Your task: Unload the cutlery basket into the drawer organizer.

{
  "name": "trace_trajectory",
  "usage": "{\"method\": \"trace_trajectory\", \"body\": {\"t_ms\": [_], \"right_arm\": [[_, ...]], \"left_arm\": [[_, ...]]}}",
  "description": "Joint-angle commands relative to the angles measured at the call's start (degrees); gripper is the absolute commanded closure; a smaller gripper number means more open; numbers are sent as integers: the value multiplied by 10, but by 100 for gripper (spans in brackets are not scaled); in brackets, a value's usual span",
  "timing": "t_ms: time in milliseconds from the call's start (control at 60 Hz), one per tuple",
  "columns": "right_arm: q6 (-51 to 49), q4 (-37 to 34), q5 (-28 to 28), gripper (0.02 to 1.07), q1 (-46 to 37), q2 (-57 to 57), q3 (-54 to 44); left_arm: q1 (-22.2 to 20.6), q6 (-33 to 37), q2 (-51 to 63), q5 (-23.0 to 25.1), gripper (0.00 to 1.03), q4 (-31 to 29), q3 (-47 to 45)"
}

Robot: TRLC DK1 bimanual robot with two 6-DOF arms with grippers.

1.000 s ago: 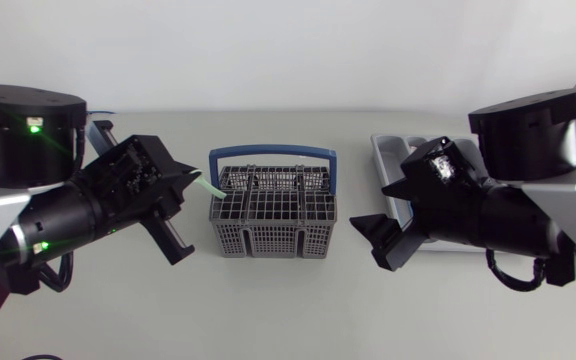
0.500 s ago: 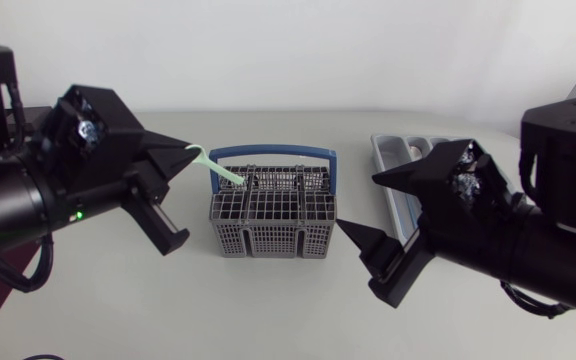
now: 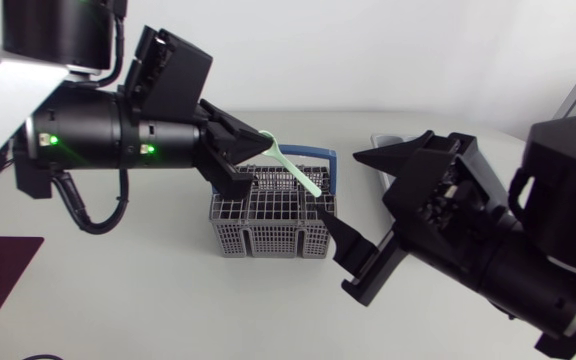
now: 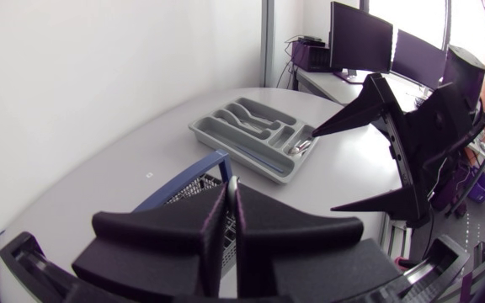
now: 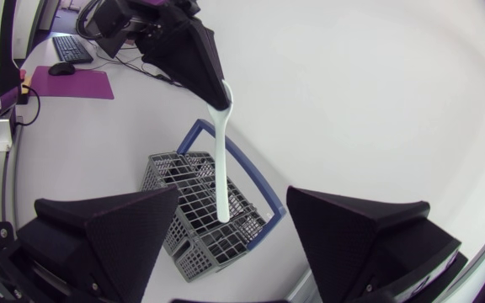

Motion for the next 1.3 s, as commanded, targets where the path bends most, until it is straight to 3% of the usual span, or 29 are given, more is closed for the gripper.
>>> {"method": "trace_trajectory", "body": {"t_ms": [0,150,450,633,900,1100,1283], "right_arm": [[-35,42,18,17,5,26,-23],[-55,89,23,21,5,62,-27],[-78,164,31,25,2,131,-22],[-86,188,31,39,-5,147,-18],[-88,208,31,45,-14,163,-17],[-90,210,31,62,-17,164,-18],[-89,211,31,71,-18,164,-20]], "left_arm": [[12,-25,27,28,98,-2,32],[26,-34,62,69,98,-1,55],[23,-41,109,87,98,-1,83],[23,-46,118,95,98,-2,84],[22,-51,118,100,98,-3,82],[22,-51,116,100,98,-7,79],[18,-54,110,100,98,-10,78]]}}
